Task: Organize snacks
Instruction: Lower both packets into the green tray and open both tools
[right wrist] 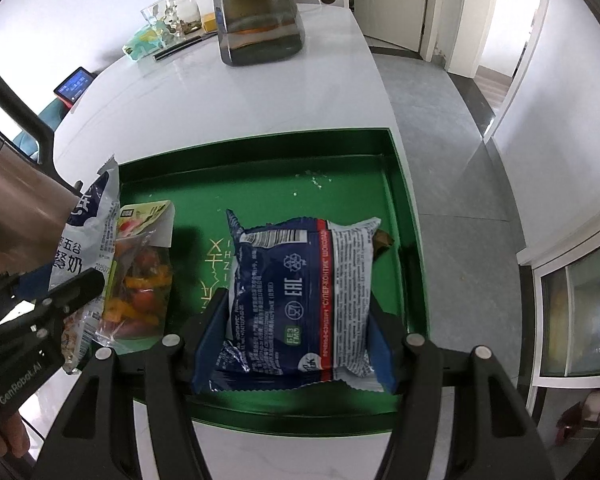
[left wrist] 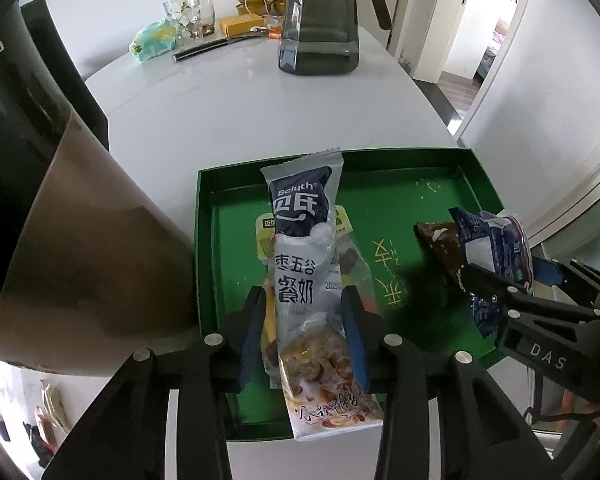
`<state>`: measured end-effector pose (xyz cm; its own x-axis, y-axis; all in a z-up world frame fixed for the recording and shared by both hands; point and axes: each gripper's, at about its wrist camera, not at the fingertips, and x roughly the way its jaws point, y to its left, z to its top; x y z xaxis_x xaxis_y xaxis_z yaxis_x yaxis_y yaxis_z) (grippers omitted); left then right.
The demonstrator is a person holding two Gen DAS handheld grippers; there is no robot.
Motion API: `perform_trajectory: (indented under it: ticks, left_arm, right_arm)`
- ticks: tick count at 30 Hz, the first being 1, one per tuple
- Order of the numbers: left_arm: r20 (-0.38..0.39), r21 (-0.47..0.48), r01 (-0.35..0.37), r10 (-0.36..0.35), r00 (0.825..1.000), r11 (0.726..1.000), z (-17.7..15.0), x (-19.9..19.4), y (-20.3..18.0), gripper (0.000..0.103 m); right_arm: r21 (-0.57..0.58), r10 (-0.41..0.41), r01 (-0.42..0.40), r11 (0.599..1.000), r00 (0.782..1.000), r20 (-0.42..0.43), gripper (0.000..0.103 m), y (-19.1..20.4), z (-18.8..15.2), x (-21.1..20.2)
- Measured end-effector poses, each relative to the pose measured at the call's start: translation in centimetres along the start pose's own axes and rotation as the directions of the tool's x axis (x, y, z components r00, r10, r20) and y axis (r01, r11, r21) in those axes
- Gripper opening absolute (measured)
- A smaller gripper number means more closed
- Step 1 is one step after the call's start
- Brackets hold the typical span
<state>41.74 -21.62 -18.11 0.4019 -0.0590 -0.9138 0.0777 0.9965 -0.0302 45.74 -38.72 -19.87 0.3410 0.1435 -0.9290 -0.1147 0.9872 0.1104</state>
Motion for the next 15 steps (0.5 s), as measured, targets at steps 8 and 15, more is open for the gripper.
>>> perform_trajectory:
  ticks: [8,15]
  left_arm:
    - [0.013,0.018,0.001,-0.001,1.000,1.000,0.11,-0.29,-0.47,0.047]
    - [0.022,0.016,-0.003,0.003,1.000,1.000,0.15,-0.44,-0.36,0.072]
  right_arm:
    - [0.015,0.004,-0.003,1.000,1.000,-0.012,0.096,-0.16,0.10,0.03]
    - [0.047,0.016,-0.015,0.999,1.000,-0.016,0.103,-0.74,0.38,-0.03]
